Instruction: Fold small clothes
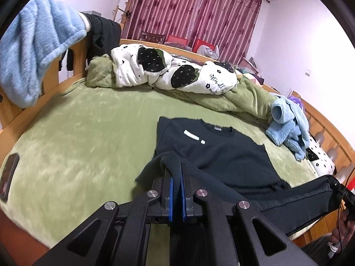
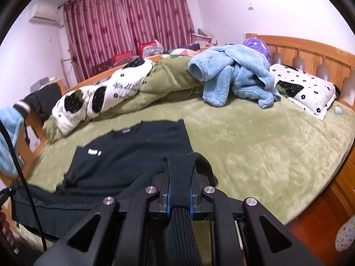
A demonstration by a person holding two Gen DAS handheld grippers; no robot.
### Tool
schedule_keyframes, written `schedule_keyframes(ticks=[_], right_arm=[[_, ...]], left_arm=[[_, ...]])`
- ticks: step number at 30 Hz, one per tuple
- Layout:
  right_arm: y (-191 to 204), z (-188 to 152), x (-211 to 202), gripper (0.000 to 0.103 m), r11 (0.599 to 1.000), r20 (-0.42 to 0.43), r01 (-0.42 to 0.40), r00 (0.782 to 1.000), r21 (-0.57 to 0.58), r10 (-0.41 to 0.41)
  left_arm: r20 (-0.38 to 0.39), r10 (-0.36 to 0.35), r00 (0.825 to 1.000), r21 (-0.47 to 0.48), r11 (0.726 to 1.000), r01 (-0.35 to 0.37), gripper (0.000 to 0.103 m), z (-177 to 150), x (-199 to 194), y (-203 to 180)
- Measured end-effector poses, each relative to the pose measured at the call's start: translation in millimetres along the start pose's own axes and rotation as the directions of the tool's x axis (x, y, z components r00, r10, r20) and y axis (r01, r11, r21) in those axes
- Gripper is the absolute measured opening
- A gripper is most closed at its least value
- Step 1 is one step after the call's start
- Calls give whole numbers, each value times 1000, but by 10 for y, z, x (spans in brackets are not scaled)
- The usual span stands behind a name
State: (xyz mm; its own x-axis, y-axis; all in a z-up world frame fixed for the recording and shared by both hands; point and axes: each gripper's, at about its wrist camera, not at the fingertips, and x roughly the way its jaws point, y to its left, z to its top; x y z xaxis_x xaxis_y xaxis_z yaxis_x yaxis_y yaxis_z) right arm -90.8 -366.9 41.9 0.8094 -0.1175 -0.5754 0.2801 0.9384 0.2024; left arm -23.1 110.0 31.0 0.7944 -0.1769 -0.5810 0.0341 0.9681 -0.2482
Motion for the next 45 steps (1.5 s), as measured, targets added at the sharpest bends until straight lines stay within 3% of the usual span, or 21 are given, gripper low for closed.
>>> schedule_keyframes(ticks=[8, 15, 20, 25, 30, 33, 37, 41, 45], right_arm=[[167, 530, 779, 11, 1000, -32, 7, 999, 13, -6], [327, 821, 1468, 11, 999, -68, -8, 998, 43, 11], [319, 957, 1929, 11, 999, -92, 1, 996, 51, 4], [270, 1006, 2393, 11, 996, -124, -13, 992, 83, 24], [328, 1019, 2753, 11, 999, -90, -44, 995, 13, 45], [359, 1001, 2967, 11, 999, -112, -33, 993, -20, 30], [337, 898, 3303, 11, 999, -171, -11, 985, -49, 3], [294, 739, 3563, 17, 997, -274, 18, 961, -77, -39], [232, 667, 3601, 19, 996, -331, 30, 942, -80, -55]], left_arm=[[-23, 16, 1000, -6, 1000, -16, 6, 456, 636, -73], [-64, 31, 997, -52, 998, -34, 6, 726, 1260, -42], [-89, 44, 995, -34, 998, -47, 6, 859, 1702, -130], [-111, 50, 993, -16, 999, -52, 6, 980, 2120, -208], [-124, 65, 990, -2, 998, -66, 6, 1051, 2509, -237], [-142, 72, 987, -6, 997, -74, 6, 1044, 2728, -210], [-172, 85, 981, 3, 996, -85, 6, 970, 2965, -176], [-215, 101, 971, 20, 995, -100, 7, 873, 3125, -150], [-256, 112, 960, 28, 994, -109, 11, 799, 3195, -114]])
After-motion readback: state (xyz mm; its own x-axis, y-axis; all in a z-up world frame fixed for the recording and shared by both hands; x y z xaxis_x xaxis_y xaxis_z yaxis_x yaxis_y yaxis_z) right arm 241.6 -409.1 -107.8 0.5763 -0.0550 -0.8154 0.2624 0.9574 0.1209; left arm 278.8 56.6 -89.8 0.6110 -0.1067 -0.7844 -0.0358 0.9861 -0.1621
